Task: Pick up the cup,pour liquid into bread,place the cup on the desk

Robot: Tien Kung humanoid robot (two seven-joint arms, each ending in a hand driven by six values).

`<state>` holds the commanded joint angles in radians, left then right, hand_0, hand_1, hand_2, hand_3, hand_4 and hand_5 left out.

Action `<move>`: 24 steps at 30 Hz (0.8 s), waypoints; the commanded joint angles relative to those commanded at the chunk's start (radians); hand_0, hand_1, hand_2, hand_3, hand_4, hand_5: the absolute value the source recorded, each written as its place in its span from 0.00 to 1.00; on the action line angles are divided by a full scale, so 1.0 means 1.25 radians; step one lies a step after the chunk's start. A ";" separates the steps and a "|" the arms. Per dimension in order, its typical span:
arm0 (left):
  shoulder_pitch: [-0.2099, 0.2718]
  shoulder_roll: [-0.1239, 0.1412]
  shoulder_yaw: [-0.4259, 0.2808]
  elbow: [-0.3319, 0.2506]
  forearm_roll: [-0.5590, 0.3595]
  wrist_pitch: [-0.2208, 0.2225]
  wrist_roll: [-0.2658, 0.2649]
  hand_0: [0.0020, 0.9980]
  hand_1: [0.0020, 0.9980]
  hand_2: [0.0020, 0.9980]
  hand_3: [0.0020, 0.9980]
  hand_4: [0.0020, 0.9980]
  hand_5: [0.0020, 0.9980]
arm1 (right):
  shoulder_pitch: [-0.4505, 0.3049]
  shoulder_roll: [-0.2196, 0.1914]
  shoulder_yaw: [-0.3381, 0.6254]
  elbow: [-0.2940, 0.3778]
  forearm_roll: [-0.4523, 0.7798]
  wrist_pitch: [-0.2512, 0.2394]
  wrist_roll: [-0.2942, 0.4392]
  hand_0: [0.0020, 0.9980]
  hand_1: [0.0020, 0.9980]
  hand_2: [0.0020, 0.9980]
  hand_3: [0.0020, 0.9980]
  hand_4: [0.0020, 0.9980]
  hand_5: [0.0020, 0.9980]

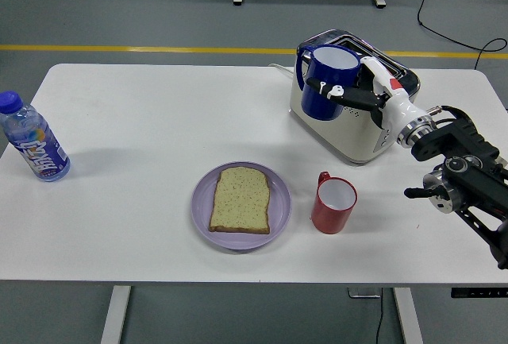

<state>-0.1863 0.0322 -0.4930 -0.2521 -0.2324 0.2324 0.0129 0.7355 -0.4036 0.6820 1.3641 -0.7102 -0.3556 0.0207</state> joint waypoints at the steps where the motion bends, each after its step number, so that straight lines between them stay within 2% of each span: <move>1: 0.000 0.000 -0.001 0.000 0.001 0.000 0.000 0.69 0.76 0.77 0.61 0.40 1.00 | -0.006 -0.003 0.009 0.003 -0.001 -0.002 0.000 0.45 0.39 0.52 0.54 0.67 0.00; 7: 0.000 -0.001 -0.005 0.000 0.007 0.001 0.002 0.69 0.76 0.77 0.61 0.40 1.00 | -0.027 -0.012 0.043 0.008 -0.006 -0.005 -0.004 0.45 0.39 0.52 0.54 0.67 0.00; 15: 0.001 0.000 -0.009 0.001 0.014 0.001 0.004 0.69 0.76 0.77 0.61 0.40 1.00 | -0.071 -0.026 0.104 0.002 -0.070 -0.032 0.010 0.45 0.39 0.52 0.54 0.67 0.00; 24: 0.002 0.000 -0.012 0.001 0.020 0.000 0.005 0.69 0.76 0.77 0.61 0.40 1.00 | -0.119 -0.040 0.152 0.001 -0.079 -0.040 0.011 0.45 0.39 0.52 0.54 0.67 0.00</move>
<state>-0.1839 0.0319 -0.5085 -0.2508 -0.2080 0.2329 0.0190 0.5870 -0.4538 0.8716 1.3655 -0.8089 -0.4052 0.0348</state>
